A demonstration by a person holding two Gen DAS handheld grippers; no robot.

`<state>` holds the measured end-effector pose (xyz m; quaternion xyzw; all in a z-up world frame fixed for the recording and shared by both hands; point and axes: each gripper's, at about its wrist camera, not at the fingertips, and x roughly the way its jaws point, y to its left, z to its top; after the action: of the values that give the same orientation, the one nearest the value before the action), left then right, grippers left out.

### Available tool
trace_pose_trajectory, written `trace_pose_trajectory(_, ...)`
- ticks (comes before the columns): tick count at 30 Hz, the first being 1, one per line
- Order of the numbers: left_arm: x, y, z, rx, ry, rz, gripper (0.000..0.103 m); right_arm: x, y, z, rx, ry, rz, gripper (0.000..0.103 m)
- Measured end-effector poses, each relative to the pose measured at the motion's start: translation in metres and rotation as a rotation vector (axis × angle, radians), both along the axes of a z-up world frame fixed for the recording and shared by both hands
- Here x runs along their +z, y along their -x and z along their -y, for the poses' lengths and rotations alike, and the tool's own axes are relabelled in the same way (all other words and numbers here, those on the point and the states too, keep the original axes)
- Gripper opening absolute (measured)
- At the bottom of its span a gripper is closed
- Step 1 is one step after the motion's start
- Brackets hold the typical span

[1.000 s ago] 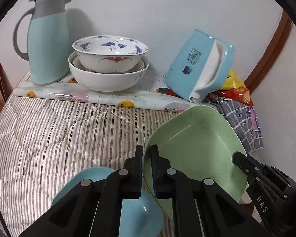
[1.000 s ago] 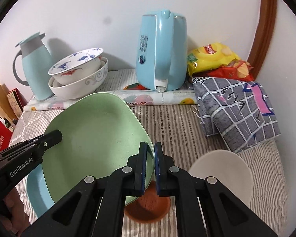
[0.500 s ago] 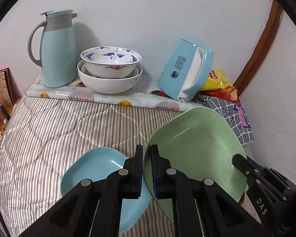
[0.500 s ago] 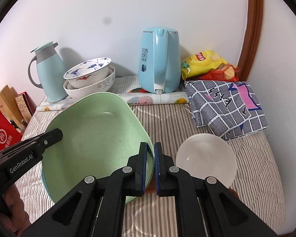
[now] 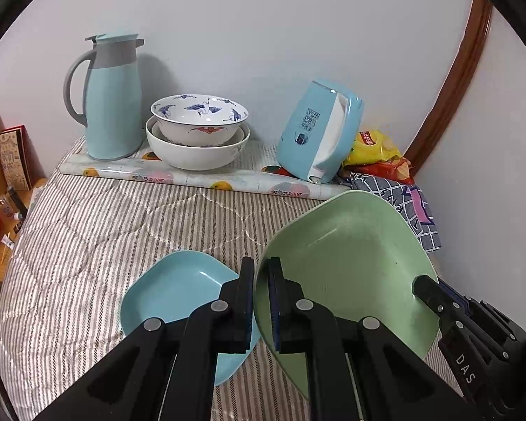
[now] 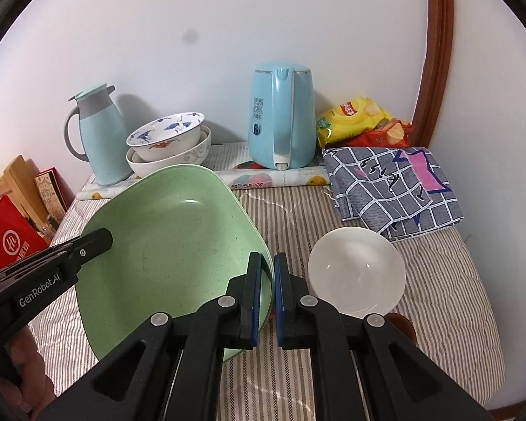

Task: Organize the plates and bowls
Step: 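Lift the green plate and carry it over the blue plate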

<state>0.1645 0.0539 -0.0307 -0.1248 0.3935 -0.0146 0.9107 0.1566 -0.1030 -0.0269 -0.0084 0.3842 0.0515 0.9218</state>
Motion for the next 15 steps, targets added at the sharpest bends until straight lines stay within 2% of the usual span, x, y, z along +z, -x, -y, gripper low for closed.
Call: trace_pose_trajectory(15,0.004,0.015,-0.015,0.036,-0.003,0.006,0.008,0.003,0.011,-0.014,0.026,-0.01,0.008,0.007)
